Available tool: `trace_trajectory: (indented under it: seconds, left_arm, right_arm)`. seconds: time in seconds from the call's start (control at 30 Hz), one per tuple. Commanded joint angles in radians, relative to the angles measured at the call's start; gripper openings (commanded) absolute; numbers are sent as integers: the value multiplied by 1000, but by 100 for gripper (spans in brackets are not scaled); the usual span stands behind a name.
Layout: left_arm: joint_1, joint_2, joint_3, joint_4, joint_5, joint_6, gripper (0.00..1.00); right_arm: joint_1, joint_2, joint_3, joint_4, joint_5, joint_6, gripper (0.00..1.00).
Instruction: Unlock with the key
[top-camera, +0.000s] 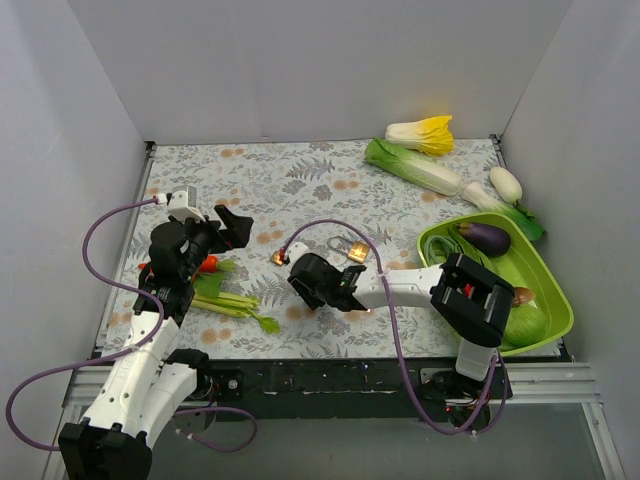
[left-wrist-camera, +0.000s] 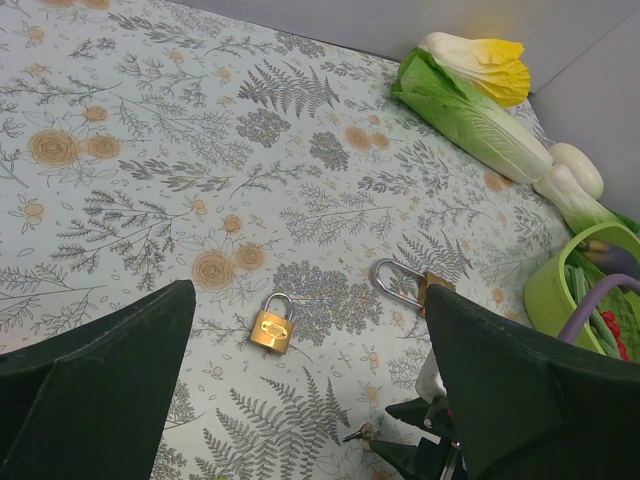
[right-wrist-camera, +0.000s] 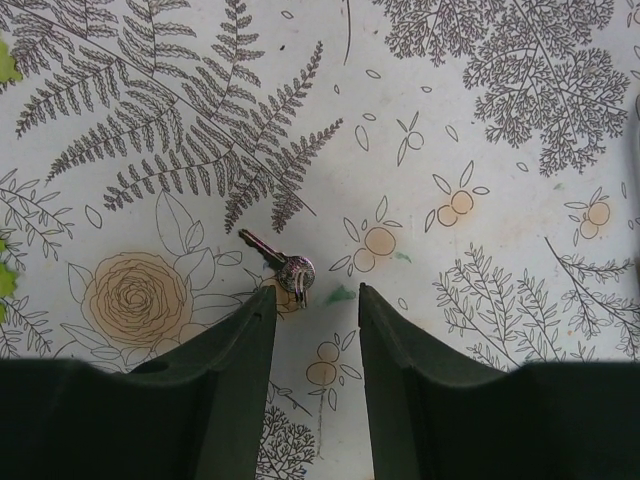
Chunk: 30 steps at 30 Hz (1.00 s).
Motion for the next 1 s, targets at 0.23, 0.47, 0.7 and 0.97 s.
trace_trajectory:
  seconds: [0.23,0.47,0.7,0.97]
  left_arm:
    - [6,-15,-5,8,7,15,98]
    - [6,-18,-6,6,10,17,98]
    - [6,-18,-6,6,8,17,98]
    - [6,-22,-8,6,10,15,98]
  right_arm:
    - [3,15,44,13,-14,-9,43]
    - [1,25,47,13,-22,-2,38]
    - [1,37,61,16,-30,7,37]
    - [1,57,81,-4,-38,23,28]
